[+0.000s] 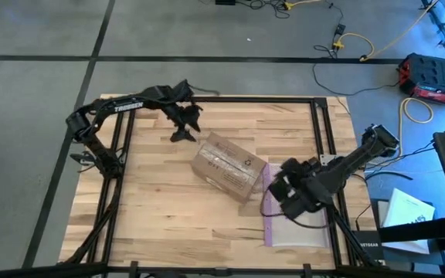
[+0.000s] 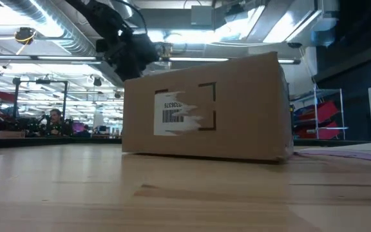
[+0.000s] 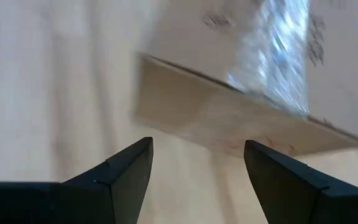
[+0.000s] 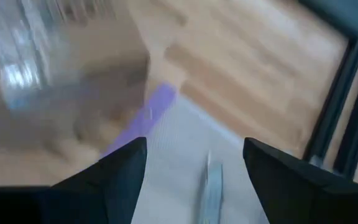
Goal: Unpack boxes
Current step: Open the cardboard box using the cutter
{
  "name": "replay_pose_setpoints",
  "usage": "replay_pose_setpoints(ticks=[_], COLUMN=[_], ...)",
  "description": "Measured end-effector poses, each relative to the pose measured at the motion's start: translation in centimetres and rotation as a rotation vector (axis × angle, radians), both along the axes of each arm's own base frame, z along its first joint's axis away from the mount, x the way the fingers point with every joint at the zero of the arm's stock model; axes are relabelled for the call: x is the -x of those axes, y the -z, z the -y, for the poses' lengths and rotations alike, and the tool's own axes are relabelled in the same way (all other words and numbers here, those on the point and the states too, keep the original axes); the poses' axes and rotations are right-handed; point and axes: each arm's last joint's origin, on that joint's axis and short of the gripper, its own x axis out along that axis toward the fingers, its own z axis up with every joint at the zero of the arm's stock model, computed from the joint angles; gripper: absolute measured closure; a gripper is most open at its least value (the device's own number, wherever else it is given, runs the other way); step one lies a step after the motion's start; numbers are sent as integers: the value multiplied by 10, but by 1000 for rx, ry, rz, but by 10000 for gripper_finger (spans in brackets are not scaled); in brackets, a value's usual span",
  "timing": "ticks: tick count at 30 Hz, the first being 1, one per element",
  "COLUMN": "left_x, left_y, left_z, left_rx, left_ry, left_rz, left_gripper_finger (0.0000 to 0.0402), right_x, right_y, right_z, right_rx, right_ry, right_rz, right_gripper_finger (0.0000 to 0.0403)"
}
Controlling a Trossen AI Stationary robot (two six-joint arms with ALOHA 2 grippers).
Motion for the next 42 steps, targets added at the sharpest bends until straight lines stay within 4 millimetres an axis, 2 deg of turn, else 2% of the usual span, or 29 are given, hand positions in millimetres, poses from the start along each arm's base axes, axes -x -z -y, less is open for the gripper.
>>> replay_pose_setpoints(ticks=[3,6,9,13,17,22,26,34,42], left_x=[6,5,-4,-27,-47,-60,-64,-71,-79], left_y=[-17,-37,-50,-68,-83,-86,-86,-78,-67], left_z=[-6,2,18,43,71,99,111,119,123], left_rx=[-10,-12,-43,-66,-75,-147,-177,-90,-7], left_ry=[-51,-39,0,60,135,249,203,116,60], left_rz=[93,195,270,424,580,658,633,562,503], left_gripper_finger=[161,161,161,160,160,160,160,160,160], right_x=[29,63,75,81,87,95,105,117,115], right_y=[6,19,37,64,77,90,99,117,136], right_z=[-11,-21,-23,-21,-12,-3,5,21,18], right_rx=[-34,-72,-199,-256,-263,-324,-396,-506,-578], right_ry=[70,126,127,127,153,151,140,126,111], right_rz=[98,202,162,156,94,62,62,91,126], right_gripper_finger=[150,150,150,150,150,150,150,150,150])
